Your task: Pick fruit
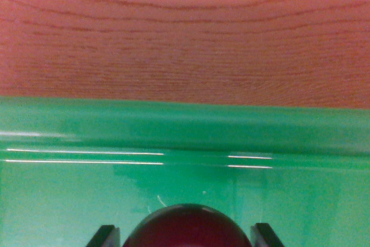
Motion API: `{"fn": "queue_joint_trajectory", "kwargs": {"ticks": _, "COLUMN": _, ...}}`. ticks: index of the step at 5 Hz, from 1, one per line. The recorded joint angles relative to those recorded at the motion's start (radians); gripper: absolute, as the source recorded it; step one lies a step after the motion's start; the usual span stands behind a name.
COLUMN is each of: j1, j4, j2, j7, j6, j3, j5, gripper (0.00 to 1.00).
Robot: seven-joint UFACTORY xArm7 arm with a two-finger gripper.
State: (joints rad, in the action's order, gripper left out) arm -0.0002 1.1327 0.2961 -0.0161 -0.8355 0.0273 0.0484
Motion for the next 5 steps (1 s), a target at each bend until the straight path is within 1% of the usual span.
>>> {"fn": "queue_joint_trajectory", "kwargs": {"ticks": 1, "j1": 0.0, "j4": 0.0, "j2": 0.0, "j7": 0.0, "j6": 0.0, "j3": 0.0, "j5": 0.0, "gripper": 1.0}}
{"fn": "queue_joint_trajectory", "kwargs": {"ticks": 2, "j1": -0.0004, "j4": 0.028, "j2": -0.014, "j7": 0.002, "j6": -0.042, "j3": 0.001, "j5": -0.0013, "gripper": 1.0}}
{"fn": "queue_joint_trajectory", "kwargs": {"ticks": 3, "j1": -0.0004, "j4": 0.028, "j2": -0.014, "j7": 0.002, "j6": -0.042, "j3": 0.001, "j5": -0.0013, "gripper": 1.0}}
{"fn": "queue_joint_trajectory", "kwargs": {"ticks": 4, "j1": -0.0008, "j4": 0.057, "j2": -0.027, "j7": 0.003, "j6": -0.085, "j3": 0.001, "j5": -0.0027, "gripper": 1.0}}
{"fn": "queue_joint_trajectory", "kwargs": {"ticks": 5, "j1": -0.0008, "j4": 0.057, "j2": -0.027, "j7": 0.003, "j6": -0.085, "j3": 0.001, "j5": -0.0027, "gripper": 1.0}}
